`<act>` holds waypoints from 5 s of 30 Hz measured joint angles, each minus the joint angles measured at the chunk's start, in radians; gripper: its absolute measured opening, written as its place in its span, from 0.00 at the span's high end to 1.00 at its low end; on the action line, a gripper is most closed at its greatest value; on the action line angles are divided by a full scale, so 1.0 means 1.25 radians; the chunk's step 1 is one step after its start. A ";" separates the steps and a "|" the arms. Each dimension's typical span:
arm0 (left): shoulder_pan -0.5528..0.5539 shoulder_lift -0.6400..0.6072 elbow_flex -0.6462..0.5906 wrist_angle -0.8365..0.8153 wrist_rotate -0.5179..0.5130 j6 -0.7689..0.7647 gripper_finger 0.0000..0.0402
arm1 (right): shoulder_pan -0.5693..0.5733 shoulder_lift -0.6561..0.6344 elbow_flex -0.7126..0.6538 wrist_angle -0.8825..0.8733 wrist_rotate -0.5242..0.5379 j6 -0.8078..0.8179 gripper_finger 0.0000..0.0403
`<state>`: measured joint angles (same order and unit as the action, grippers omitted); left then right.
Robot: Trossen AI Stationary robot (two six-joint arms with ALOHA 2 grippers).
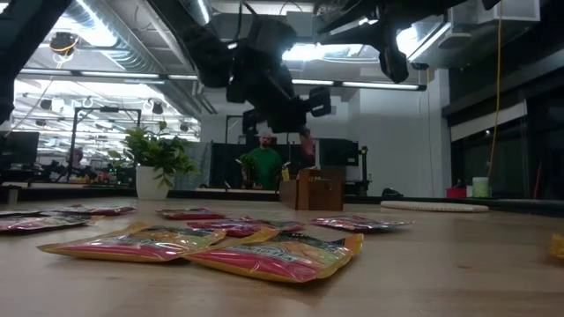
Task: Pick & Place Tea
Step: Put the red tea bag into the middle section of the wooden organizer
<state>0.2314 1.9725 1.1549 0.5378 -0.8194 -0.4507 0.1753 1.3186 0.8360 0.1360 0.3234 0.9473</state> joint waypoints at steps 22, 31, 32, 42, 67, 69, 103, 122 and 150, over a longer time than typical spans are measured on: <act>-0.053 0.077 0.003 -0.083 -0.112 -0.283 1.00 | 0.000 0.000 0.000 -0.056 -0.087 -0.011 0.86; -0.070 0.079 0.003 -0.115 -0.137 -0.281 0.99 | 0.000 0.000 0.000 -0.057 -0.088 -0.023 0.86; -0.070 0.079 0.003 -0.112 -0.133 -0.281 0.99 | 0.000 0.000 0.000 -0.057 -0.091 -0.027 0.86; -0.070 0.079 0.003 -0.112 -0.116 -0.280 0.99 | 0.000 0.000 0.000 -0.054 -0.093 -0.030 0.86; -0.062 0.079 0.003 -0.016 -0.033 -0.285 0.85 | 0.000 0.000 0.000 -0.054 -0.093 -0.053 0.86; -0.062 0.079 0.003 -0.003 -0.031 -0.283 0.85 | 0.000 0.000 0.000 -0.054 -0.093 -0.056 0.86; 0.068 -0.166 -0.121 -0.311 0.273 0.024 1.00 | 0.000 -0.163 0.000 -0.383 -0.002 -0.155 0.98; 0.157 -0.094 -0.122 -0.336 0.550 -0.137 1.00 | -0.002 -0.163 0.000 -0.381 0.041 -0.133 0.98; 0.130 -0.087 -0.121 -0.204 0.615 -0.218 1.00 | -0.002 -0.163 0.000 -0.380 0.041 -0.133 0.98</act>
<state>0.3943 1.8641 1.0031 0.2828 -0.0507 -0.7237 0.1722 1.1149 0.8364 -0.3388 0.3740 0.7808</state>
